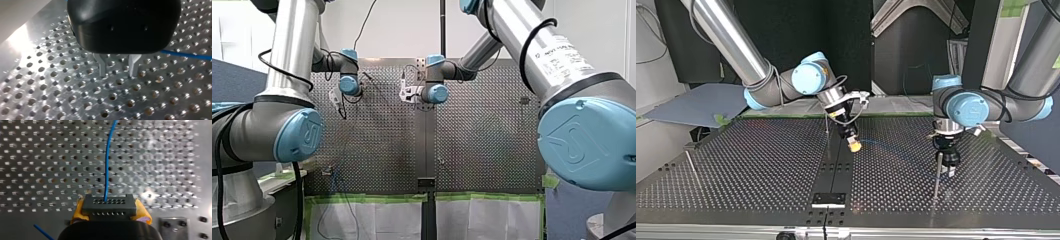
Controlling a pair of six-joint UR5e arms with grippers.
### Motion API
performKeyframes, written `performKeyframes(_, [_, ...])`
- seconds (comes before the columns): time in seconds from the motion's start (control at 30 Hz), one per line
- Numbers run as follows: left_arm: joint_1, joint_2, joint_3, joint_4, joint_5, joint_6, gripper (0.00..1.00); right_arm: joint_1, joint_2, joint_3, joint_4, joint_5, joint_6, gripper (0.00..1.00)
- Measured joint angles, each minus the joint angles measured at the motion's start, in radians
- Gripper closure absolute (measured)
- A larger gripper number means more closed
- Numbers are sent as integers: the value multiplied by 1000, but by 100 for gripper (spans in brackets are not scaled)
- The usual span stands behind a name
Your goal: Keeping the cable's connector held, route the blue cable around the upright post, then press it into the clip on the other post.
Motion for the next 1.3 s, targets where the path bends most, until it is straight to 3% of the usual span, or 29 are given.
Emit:
performKeyframes(0.07, [0, 0, 0, -10, 14, -2, 14, 1, 14, 6, 0, 5, -2, 100])
performKeyframes(0.37, [0, -29, 0, -23, 66, -3, 14, 1, 83, 19, 0, 24, -5, 100])
performKeyframes(0.57, [7, -57, 0, -25, 100, -11, 14, -4, 102, 45, -8, 44, -12, 100])
performKeyframes(0.83, [10, -61, 0, -26, 111, -19, 14, -3, 139, 61, -12, 51, -19, 100])
performKeyframes(0.97, [10, -60, 0, -26, 112, -20, 14, 1, 175, 69, -14, 76, -28, 100])
performKeyframes(1.3, [12, -61, 0, -23, 117, -35, 14, -7, 242, 98, -46, 115, -31, 100])
